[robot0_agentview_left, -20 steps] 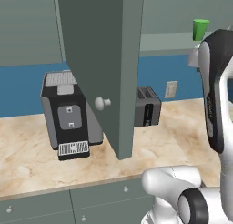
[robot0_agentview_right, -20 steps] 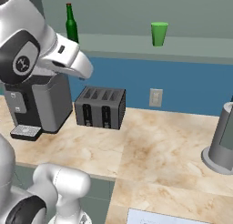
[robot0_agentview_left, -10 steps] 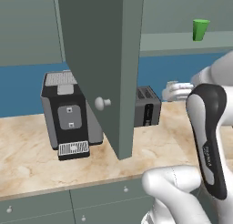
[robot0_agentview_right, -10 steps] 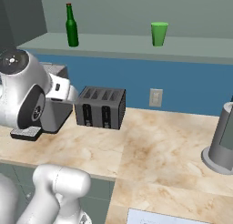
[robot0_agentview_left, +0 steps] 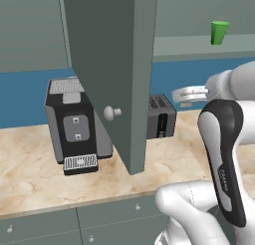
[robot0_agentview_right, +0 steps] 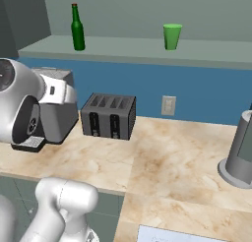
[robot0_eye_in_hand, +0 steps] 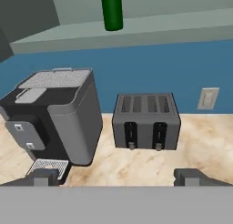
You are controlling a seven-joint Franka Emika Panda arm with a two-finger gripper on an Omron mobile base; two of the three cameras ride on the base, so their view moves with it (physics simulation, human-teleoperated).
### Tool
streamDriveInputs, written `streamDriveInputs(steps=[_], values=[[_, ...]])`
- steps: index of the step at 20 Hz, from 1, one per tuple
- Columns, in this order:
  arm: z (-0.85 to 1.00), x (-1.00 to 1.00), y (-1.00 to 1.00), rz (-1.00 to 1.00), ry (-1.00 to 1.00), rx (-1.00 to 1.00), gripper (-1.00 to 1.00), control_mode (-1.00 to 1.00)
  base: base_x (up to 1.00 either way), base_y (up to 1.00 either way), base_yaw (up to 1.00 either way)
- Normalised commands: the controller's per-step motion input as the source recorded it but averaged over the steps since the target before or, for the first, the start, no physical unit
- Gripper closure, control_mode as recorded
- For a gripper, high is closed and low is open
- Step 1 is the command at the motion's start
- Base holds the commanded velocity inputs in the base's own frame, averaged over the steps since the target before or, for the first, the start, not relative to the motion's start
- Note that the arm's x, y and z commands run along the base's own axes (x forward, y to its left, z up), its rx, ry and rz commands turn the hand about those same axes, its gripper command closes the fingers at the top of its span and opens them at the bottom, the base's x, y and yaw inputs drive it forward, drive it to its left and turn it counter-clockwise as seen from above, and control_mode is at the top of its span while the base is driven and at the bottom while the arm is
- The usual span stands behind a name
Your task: Open the cabinet directly in front. Then move the beer and the cup to the dining counter with the candle on it.
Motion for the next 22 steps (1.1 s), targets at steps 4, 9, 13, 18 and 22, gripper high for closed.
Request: streamDriveInputs(steps=[4, 9, 13, 18, 22], values=[[0.82, 0.0, 0.11, 0.0, 0.0, -0.01, -1.0, -1.0, 0.0, 0.0, 0.0], [0.58, 0.19, 0.08, 0.0, 0.0, 0.0, -1.0, -1.0, 0.0, 0.0, 0.0], [0.29, 0.39, 0.09, 0.0, 0.0, -0.02, -1.0, -1.0, 0.0, 0.0, 0.0], [0.08, 0.46, 0.1, 0.0, 0.0, -0.03, -1.0, -1.0, 0.0, 0.0, 0.0], [0.0, 0.47, 0.09, 0.0, -0.02, -0.02, -1.0, -1.0, 0.0, 0.0, 0.0]])
